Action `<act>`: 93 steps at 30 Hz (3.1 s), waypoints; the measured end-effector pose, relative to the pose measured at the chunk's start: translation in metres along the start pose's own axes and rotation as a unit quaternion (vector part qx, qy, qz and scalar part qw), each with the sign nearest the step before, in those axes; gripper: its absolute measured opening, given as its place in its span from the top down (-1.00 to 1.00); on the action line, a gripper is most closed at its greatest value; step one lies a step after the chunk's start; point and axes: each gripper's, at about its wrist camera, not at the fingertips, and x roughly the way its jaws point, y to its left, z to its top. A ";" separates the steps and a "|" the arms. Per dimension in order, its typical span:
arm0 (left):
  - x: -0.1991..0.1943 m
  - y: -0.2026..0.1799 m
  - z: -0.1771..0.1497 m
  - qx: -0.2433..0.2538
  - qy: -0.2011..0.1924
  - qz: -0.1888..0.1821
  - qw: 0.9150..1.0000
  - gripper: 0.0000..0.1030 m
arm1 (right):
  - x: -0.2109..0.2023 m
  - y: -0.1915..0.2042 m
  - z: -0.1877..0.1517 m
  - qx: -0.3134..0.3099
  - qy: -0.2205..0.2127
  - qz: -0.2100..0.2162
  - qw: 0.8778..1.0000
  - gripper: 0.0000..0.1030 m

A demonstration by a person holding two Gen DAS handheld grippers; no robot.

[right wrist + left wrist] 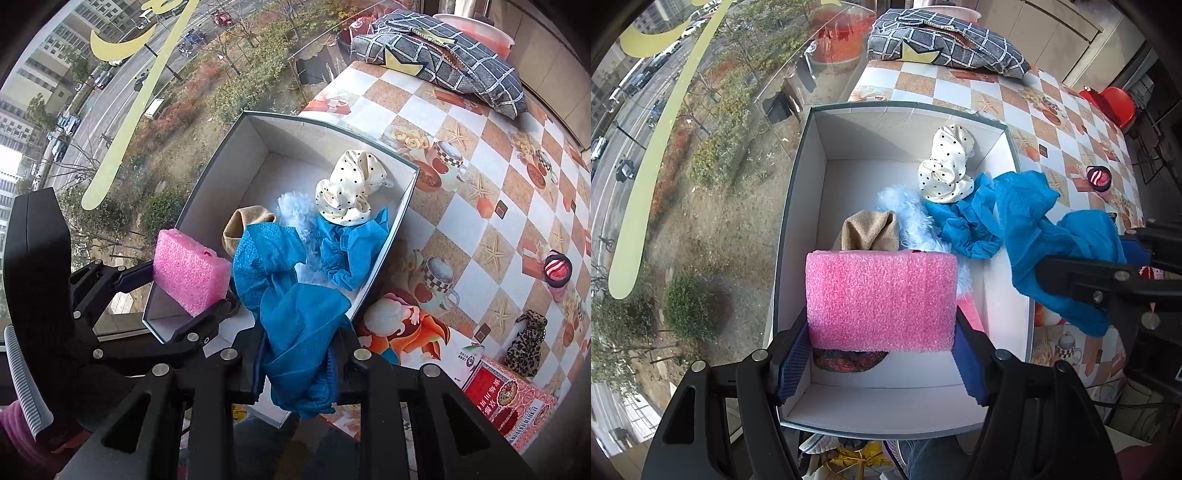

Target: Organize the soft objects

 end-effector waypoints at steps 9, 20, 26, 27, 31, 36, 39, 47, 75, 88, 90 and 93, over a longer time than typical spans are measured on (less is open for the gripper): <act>0.005 0.000 0.003 -0.003 0.006 0.001 1.000 -0.42 | 0.003 -0.002 0.002 0.005 0.004 0.000 1.000 0.51; 0.012 0.000 0.012 -0.007 0.006 0.004 1.000 -0.42 | 0.013 -0.004 0.013 0.008 0.011 -0.011 1.000 0.51; 0.017 0.000 0.020 -0.009 0.006 0.007 1.000 -0.42 | 0.015 -0.008 0.026 0.014 0.009 -0.017 1.000 0.51; 0.017 0.000 0.022 -0.009 0.006 0.008 1.000 -0.42 | 0.016 -0.010 0.028 0.014 0.009 -0.018 1.000 0.51; 0.020 0.001 0.026 -0.009 0.008 0.009 1.000 -0.42 | 0.018 -0.013 0.032 0.022 0.008 -0.019 1.000 0.51; 0.024 -0.001 0.026 -0.007 0.014 0.009 1.000 -0.42 | 0.019 -0.014 0.032 0.024 0.010 -0.019 0.999 0.51; 0.026 -0.002 0.026 -0.007 0.017 0.009 1.000 -0.42 | 0.020 -0.014 0.032 0.024 0.012 -0.019 0.999 0.51; 0.027 -0.001 0.024 -0.009 0.019 0.008 1.000 -0.42 | 0.021 -0.013 0.032 0.021 0.014 -0.020 0.999 0.51; 0.032 0.014 0.011 -0.047 0.037 0.033 0.998 -0.61 | 0.006 -0.023 0.026 0.059 0.016 -0.032 0.998 -0.99; 0.031 0.010 0.008 -0.052 0.034 0.031 0.998 -0.61 | 0.002 -0.016 0.016 0.055 0.015 -0.036 0.998 -0.99; 0.029 0.010 0.008 -0.052 0.033 0.030 0.998 -0.61 | 0.002 -0.015 0.015 0.055 0.016 -0.037 0.998 -0.99; 0.024 0.008 0.007 -0.052 0.033 0.030 0.998 -0.61 | 0.001 -0.015 0.014 0.056 0.016 -0.037 0.998 -0.99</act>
